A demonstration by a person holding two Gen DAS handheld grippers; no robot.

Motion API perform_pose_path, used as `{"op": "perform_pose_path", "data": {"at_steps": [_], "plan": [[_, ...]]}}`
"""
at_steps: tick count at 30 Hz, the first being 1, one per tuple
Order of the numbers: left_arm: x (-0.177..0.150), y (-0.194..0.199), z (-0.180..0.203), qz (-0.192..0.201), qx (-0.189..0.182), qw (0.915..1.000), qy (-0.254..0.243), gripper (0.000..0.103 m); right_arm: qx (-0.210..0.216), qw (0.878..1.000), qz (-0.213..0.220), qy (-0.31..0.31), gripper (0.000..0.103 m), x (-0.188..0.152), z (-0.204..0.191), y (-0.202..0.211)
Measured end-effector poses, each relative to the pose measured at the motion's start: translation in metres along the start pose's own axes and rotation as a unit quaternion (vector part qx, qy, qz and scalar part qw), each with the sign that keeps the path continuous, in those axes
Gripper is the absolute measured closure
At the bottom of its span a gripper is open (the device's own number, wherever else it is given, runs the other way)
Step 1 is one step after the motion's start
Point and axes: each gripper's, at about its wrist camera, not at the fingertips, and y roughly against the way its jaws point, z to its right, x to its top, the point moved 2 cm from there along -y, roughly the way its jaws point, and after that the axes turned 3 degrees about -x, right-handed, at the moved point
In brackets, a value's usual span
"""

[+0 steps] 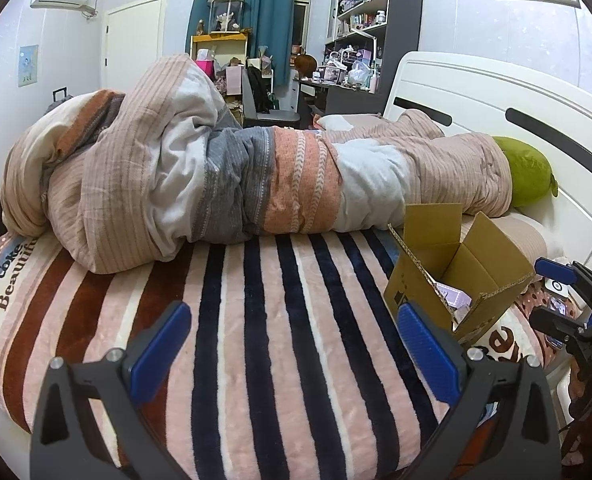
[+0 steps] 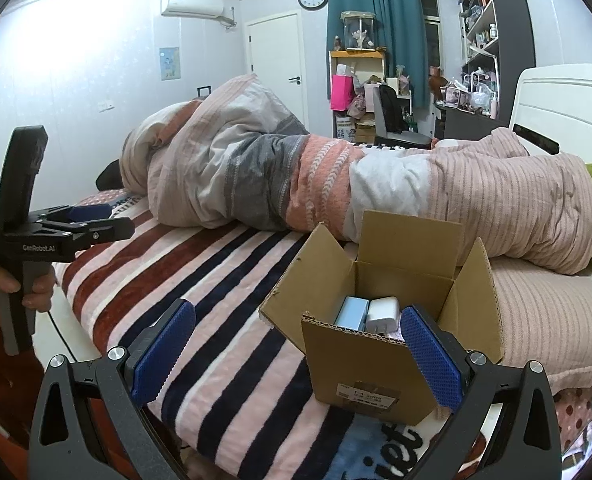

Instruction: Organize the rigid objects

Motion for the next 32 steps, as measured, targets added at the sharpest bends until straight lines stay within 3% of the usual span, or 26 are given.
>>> {"op": "perform_pose_path", "data": {"at_steps": [32], "plan": [[0.0001, 0.006, 0.0064, 0.006, -0.005, 0.9999, -0.007, 0.001, 0.003, 1.0, 0.003, -0.001, 0.0, 0.0012, -0.0036, -0.0009]]}}
